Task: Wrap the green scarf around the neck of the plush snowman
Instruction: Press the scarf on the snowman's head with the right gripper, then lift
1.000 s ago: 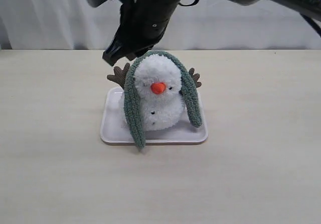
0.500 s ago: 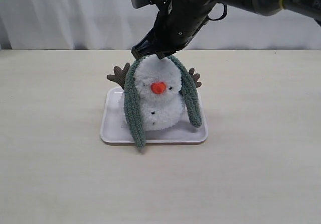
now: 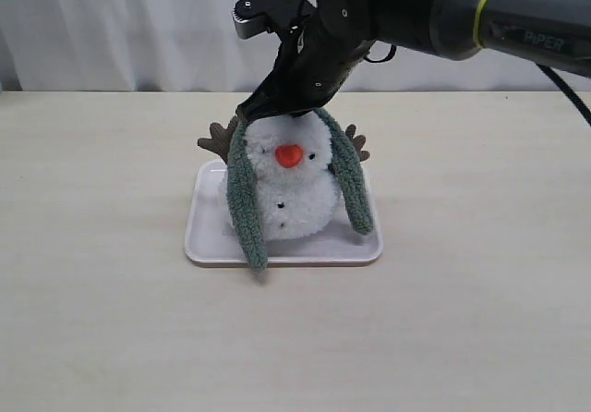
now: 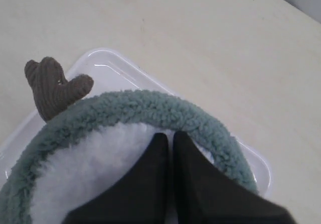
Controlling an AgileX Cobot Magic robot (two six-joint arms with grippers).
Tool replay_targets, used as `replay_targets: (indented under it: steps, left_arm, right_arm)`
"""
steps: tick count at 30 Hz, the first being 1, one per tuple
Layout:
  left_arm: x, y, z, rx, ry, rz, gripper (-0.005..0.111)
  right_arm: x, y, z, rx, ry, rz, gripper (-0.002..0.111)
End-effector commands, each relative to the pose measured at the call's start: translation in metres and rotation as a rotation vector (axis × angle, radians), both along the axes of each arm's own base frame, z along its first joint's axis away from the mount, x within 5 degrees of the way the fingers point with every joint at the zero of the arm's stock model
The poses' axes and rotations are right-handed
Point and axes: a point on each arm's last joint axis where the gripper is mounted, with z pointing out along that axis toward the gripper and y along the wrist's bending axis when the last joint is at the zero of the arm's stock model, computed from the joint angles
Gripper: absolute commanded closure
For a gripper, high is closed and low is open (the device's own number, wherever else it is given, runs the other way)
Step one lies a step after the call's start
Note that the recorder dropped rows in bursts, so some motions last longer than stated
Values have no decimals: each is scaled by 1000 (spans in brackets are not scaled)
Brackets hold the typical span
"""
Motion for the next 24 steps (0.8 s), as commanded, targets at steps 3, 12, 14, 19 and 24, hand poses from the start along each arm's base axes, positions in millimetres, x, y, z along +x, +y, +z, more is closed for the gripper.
replay_targets:
  steps: [3,12,14,19,24]
  left_arm:
    - [0,0,0,-5,-8,3,107]
    - [0,0,0,-5,-8,3,107]
    - [0,0,0,-5,-8,3,107]
    - [0,0,0,-5,-8,3,107]
    - [0,0,0,-5,-8,3,107]
  right_arm:
    - [2,-2,-23,-47,72,-9,104]
    - [-7,-8,14,-11,15,-11,96]
    - [-13,-17,31,-15,19,-26,86]
    - [-19,-64,54,-5,105,-147,60]
    - [-40,-91,33,78,184,-24,55]
